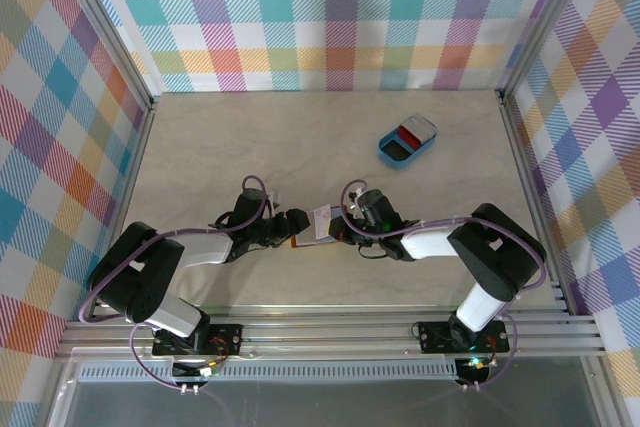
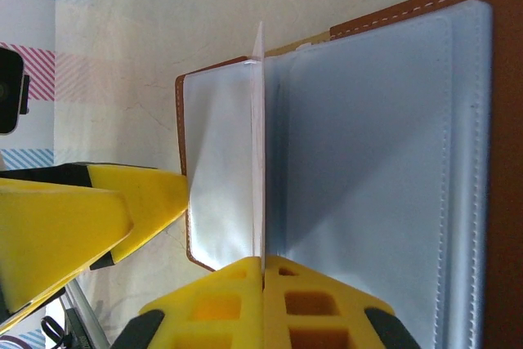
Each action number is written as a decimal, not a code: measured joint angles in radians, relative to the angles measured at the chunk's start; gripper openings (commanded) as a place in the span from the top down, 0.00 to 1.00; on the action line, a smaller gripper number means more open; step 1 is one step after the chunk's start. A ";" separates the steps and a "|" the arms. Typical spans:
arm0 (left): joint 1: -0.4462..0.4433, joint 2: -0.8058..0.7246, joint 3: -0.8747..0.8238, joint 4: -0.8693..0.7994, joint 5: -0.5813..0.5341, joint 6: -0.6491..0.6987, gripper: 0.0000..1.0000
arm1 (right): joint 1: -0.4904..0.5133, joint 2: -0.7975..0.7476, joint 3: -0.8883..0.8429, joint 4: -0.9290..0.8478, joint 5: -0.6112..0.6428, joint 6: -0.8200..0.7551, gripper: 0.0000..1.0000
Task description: Put the credit cards into the card holder
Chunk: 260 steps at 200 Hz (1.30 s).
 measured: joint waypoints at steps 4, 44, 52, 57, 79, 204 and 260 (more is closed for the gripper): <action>0.000 0.000 0.000 0.000 0.000 0.000 0.33 | 0.000 0.002 0.000 0.001 0.000 0.000 1.00; 0.000 0.000 0.000 0.000 -0.001 0.000 0.33 | -0.005 0.011 0.000 0.012 -0.012 0.007 1.00; 0.000 0.000 0.000 0.000 -0.005 0.000 0.33 | -0.005 0.016 0.000 0.019 -0.015 0.011 1.00; 0.000 0.000 0.000 0.000 -0.007 0.000 0.33 | -0.005 0.019 0.000 0.024 -0.017 0.012 1.00; 0.000 0.000 0.000 0.000 -0.016 0.000 0.33 | -0.006 0.027 -0.001 0.038 -0.020 0.027 1.00; -0.005 0.000 0.002 0.000 -0.034 -0.006 0.34 | -0.002 0.039 -0.021 0.072 -0.018 0.126 1.00; -0.006 0.000 0.002 0.000 -0.034 -0.008 0.34 | 0.014 0.039 -0.021 0.070 -0.023 0.133 1.00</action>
